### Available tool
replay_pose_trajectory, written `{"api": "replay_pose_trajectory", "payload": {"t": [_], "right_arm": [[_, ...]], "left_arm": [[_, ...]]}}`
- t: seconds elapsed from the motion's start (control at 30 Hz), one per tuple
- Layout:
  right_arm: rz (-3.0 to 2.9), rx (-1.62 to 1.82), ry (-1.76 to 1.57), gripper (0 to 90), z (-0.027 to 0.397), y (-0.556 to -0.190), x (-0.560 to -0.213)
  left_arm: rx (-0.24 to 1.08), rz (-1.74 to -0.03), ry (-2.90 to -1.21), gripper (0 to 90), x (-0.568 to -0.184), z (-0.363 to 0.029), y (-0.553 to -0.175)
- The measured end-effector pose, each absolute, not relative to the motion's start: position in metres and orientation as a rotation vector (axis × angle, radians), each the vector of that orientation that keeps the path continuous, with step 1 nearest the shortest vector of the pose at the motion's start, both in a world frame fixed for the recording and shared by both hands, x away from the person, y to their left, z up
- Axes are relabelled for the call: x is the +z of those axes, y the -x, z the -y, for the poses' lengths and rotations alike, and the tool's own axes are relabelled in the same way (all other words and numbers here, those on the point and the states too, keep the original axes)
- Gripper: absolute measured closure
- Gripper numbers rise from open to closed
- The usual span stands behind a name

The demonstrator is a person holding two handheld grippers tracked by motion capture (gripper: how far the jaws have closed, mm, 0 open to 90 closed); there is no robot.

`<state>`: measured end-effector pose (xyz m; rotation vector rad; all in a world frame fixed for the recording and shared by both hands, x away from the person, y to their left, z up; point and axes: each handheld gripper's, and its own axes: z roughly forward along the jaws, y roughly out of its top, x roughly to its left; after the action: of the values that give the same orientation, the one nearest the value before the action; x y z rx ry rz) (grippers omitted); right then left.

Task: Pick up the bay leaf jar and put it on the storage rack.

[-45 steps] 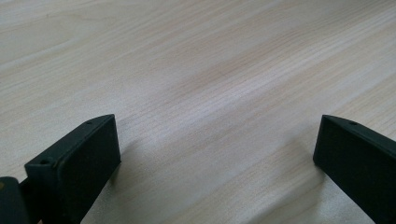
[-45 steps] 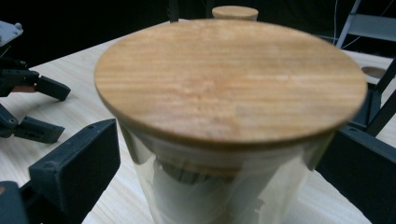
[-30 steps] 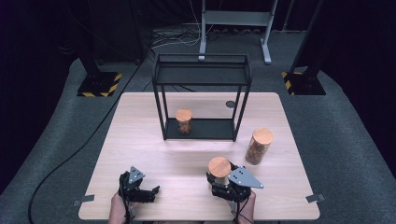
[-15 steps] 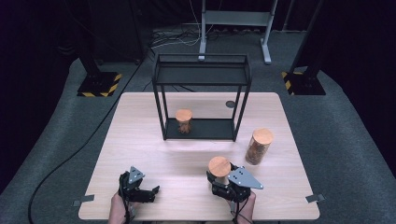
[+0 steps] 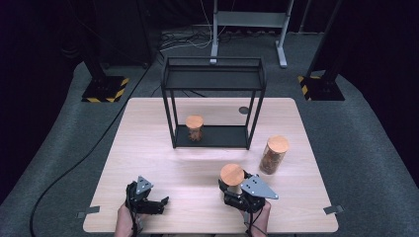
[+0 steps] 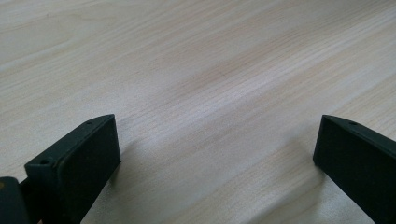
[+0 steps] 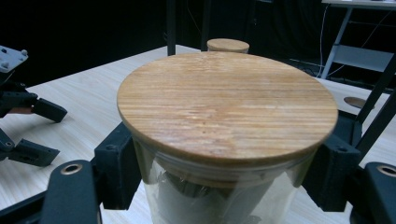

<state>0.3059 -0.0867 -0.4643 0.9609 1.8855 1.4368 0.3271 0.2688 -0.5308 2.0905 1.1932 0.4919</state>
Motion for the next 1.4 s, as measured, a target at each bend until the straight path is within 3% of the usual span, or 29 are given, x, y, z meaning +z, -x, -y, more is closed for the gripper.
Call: {"api": "replay_pose_trajectory", "payload": {"t": [1.4], "right_arm": [[-1.886,1.434,-0.924,24.7,0.080,-0.329,-0.441]], "left_arm": [[0.489,-1.182,-2.097,0.0,-0.531,-0.268,-0.327]]}}
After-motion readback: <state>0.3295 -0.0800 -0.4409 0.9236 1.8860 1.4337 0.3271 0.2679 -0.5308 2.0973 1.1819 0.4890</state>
